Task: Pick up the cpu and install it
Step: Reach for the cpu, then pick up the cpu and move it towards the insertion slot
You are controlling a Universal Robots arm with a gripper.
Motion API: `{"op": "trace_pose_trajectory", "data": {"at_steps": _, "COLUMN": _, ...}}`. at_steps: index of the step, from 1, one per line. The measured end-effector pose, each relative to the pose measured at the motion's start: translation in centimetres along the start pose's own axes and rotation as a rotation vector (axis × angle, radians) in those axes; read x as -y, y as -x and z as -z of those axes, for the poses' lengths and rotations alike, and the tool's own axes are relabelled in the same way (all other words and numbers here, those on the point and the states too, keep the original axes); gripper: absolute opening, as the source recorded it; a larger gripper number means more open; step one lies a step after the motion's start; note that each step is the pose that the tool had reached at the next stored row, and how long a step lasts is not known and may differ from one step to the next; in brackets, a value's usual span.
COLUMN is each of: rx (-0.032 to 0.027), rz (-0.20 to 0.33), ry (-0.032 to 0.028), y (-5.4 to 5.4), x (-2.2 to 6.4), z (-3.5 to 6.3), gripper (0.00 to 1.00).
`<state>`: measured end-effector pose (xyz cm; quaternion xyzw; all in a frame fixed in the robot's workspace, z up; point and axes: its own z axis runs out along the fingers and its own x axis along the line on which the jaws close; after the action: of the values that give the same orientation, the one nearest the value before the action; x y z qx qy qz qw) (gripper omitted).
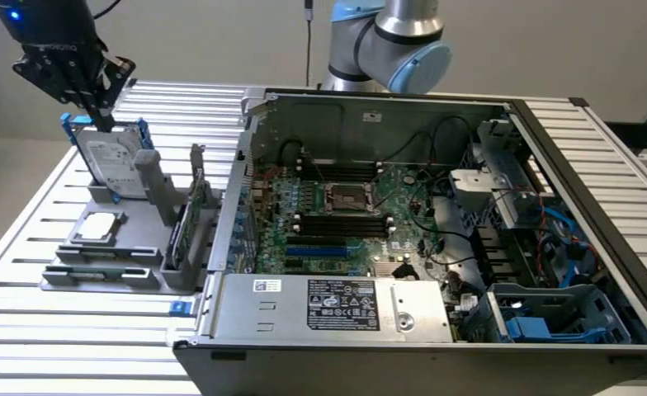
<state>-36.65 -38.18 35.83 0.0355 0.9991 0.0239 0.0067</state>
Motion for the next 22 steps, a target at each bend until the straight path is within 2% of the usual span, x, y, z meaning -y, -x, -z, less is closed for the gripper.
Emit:
{"op": "trace_pose_trajectory", "data": {"at_steps": 14, "rx": -0.0004, "rz": 0.000, "ry": -0.0001, "y": -6.4, "x": -0.54, "z": -1.64, "gripper": 0.11}}
{"op": "trace_pose_trajectory", "data": {"at_steps": 16, "rx": -0.0028, "rz": 0.000, "ry": -0.0001, "y": -6.6, "x": -0.54, "z": -1.68, "gripper": 0.11}}
{"op": "trace_pose_trajectory", "data": {"at_steps": 22, "rx": -0.0029, "rz": 0.000, "ry": -0.0001, "y": -6.6, "x": -0.55, "z": -1.68, "gripper": 0.11}}
